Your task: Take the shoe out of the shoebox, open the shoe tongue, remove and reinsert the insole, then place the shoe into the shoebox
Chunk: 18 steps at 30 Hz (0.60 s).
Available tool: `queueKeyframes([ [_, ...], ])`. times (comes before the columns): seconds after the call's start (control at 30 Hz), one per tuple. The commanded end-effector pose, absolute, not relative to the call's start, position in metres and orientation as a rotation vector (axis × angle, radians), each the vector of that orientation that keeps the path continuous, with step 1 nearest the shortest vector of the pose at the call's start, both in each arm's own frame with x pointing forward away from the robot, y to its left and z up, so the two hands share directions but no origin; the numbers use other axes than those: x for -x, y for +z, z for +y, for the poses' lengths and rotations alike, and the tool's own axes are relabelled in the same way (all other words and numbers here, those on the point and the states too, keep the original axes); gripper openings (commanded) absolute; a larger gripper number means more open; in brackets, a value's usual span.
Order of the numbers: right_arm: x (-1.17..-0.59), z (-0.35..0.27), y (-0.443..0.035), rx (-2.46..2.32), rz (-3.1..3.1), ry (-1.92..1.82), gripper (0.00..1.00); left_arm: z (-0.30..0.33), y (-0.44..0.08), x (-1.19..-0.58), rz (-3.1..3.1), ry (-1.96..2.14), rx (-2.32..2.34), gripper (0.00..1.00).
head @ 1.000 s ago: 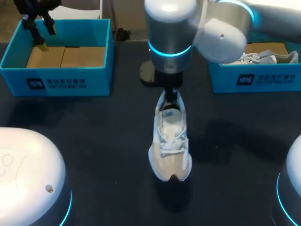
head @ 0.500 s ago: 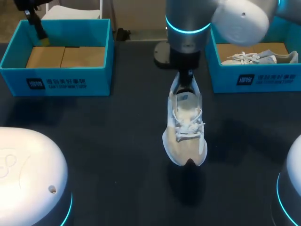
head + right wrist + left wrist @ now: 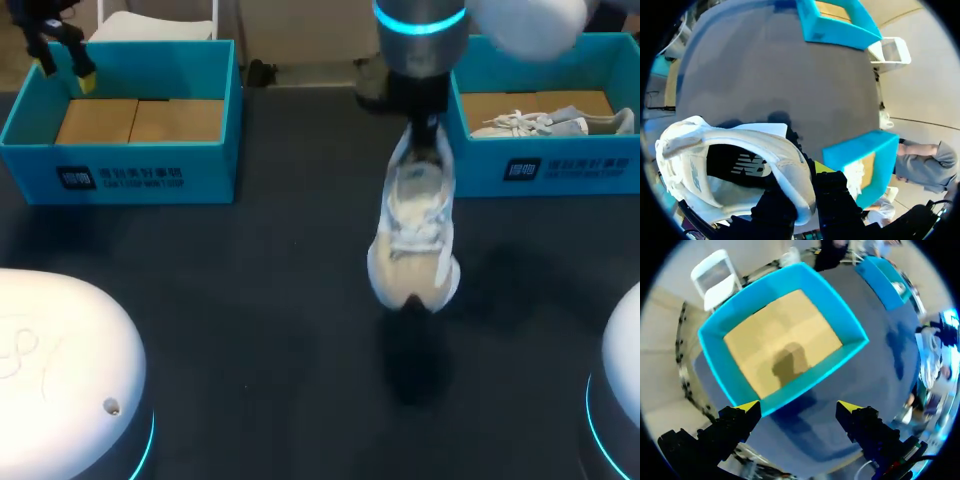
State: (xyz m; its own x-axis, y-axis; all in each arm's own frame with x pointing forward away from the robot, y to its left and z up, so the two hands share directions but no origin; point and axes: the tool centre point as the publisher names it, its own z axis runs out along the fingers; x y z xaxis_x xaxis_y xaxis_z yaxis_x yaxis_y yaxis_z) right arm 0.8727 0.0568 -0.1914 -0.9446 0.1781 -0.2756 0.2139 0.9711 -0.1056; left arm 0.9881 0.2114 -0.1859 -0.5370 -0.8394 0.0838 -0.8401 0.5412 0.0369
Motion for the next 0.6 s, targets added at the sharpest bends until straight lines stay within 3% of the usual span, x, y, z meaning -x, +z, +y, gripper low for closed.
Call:
queueKeyframes([
  [0.03,-0.892,0.027,-0.158,-0.279,2.843,-0.184,0.0,0.225,-0.18,-0.99,-1.792,0.0,-2.4,1.0],
  [0.6,-0.94,-0.009,-0.13,-0.323,2.76,-0.213,0.0,0.247,-0.163,-0.982,-1.593,0.062,-2.696,1.0],
])
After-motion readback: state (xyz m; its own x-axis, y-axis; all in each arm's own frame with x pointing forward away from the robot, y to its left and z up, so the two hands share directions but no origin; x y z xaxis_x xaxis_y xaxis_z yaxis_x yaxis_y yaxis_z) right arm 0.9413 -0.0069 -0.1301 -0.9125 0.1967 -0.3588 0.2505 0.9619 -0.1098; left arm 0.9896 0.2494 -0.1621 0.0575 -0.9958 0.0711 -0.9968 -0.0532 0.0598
